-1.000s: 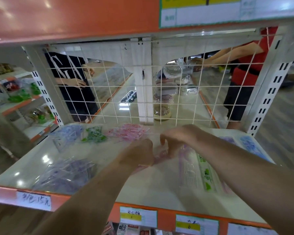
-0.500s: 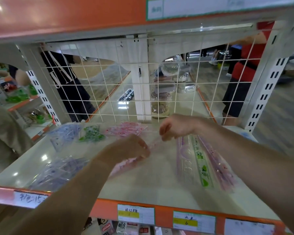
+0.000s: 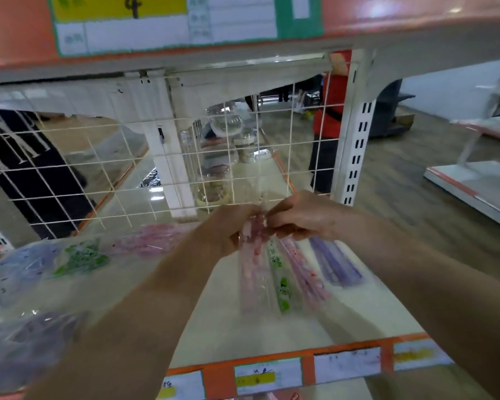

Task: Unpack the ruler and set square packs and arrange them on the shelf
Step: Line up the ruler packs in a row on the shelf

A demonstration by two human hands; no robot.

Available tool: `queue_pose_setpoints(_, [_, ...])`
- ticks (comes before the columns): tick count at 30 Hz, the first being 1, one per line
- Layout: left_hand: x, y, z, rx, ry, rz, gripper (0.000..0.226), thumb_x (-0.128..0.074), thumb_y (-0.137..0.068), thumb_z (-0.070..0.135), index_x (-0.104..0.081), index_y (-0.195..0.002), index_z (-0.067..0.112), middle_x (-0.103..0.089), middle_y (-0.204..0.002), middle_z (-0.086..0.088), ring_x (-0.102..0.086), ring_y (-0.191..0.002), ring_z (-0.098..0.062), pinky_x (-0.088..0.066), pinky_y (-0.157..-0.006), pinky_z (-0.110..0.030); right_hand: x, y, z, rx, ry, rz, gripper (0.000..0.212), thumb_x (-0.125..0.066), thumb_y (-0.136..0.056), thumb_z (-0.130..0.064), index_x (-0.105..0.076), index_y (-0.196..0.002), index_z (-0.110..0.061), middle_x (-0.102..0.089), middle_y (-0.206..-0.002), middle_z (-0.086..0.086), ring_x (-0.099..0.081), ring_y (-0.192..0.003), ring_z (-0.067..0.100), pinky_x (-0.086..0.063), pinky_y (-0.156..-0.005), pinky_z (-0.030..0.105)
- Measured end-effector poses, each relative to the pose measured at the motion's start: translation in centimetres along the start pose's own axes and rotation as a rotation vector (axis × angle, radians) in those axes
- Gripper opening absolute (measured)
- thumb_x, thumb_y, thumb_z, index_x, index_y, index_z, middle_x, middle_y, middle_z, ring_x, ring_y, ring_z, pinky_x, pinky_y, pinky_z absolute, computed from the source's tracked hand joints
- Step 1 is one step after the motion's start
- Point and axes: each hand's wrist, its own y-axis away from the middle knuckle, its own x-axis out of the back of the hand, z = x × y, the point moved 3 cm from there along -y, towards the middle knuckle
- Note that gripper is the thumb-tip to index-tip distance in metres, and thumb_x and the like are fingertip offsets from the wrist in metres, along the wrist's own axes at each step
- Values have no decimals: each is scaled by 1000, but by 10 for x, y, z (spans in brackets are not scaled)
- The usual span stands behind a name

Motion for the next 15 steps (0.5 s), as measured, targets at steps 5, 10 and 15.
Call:
queue_pose_setpoints(5, [-12,-14,-2,33,-36,34,9,-60,-89,6,-63,-82,1,-60,-59,-9,-55,-40,-13,-44,-39,-19,15,5,8,-28,-92,99,19,-69,-84,-10,-69,-102,-4,-69,-79,6,-59,-55,5,-40,-45,12])
queue_pose_setpoints(10, [-23,-13,-2,43,-92,-42,11,-56,-91,3,-62,-86,-4,-59,-67,-13,-54,-43,-15,-48,-41,-23,21,8,7,-20,165,151,23,-66,-87,-17,-70,-101,0,-66,-81,7,-54,-58,7,-37,-51,17])
queue_pose_setpoints(15, [-25,-14,-7,66,-203,-3,9,-53,-93,3,-59,-92,-3,-60,-76,-18,-57,-40,-15,-50,-40,-25,11,6,6,-19,440,122,37,-79,-74,-29,-67,-89,3,-60,-68,6,-54,-59,15,-40,-51,21])
